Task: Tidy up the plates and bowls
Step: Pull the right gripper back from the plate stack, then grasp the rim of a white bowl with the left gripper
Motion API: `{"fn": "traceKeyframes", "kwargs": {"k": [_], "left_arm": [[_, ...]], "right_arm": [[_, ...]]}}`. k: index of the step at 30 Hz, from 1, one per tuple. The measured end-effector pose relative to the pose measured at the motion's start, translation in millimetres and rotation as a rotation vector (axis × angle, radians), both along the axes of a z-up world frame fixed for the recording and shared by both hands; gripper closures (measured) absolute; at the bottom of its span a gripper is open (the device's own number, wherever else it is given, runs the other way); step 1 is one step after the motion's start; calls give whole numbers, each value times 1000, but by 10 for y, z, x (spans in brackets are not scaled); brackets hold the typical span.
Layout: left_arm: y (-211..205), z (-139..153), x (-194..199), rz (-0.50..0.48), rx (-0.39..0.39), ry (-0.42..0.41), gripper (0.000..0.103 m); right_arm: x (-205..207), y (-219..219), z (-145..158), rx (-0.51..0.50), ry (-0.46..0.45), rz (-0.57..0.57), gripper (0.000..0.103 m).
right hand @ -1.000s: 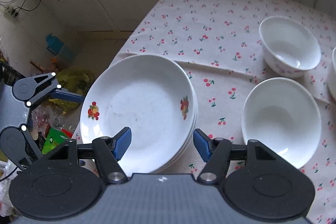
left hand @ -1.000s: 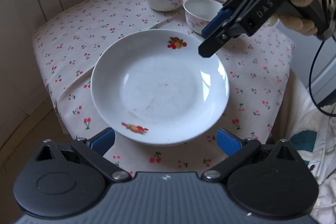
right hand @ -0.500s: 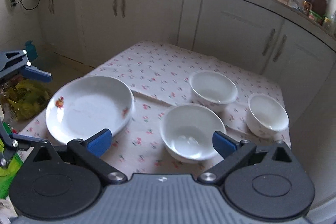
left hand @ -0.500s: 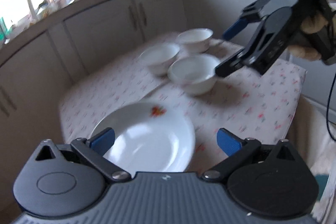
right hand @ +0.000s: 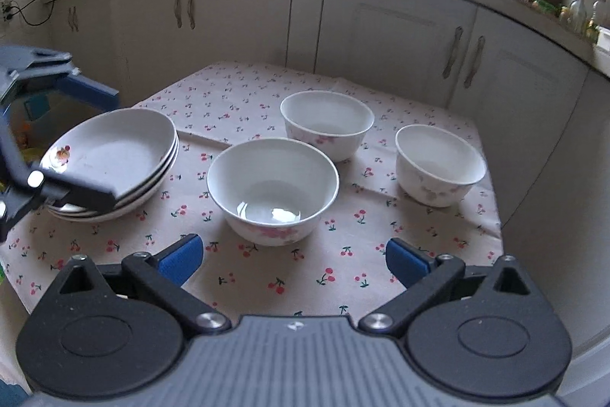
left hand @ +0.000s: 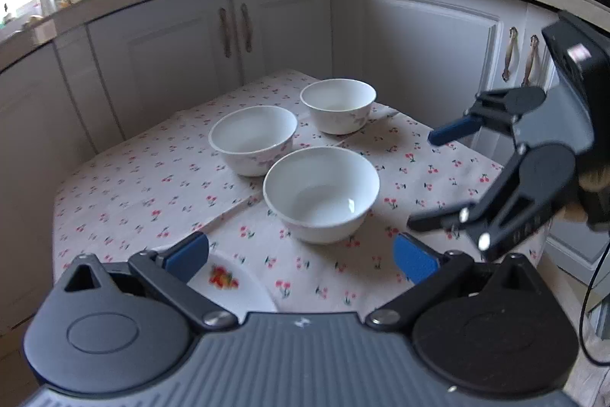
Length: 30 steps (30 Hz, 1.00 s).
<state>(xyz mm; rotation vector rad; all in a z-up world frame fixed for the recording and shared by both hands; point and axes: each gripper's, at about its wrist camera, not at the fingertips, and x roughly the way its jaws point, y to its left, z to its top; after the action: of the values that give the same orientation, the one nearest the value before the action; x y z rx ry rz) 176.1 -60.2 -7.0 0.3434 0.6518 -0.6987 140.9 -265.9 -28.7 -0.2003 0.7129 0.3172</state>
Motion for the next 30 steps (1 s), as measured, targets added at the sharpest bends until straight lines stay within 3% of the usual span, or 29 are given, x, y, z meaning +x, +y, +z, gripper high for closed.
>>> {"fn": "traceKeyframes", "kwargs": {"k": [12, 20, 26, 30], "left_arm": [[-347, -235, 807, -35, 27, 137, 6], [-484, -386, 1138, -54, 34, 248, 34], [-502, -438, 1207, -72, 9, 291, 43], [-524, -434, 1213, -80, 5, 295, 43]], "right_arm": [[416, 132, -212, -18, 27, 163, 3], [607, 141, -330, -23, 54, 183, 12], [624, 131, -329, -9, 55, 215, 19], [628, 142, -326, -12, 51, 213, 19]]}}
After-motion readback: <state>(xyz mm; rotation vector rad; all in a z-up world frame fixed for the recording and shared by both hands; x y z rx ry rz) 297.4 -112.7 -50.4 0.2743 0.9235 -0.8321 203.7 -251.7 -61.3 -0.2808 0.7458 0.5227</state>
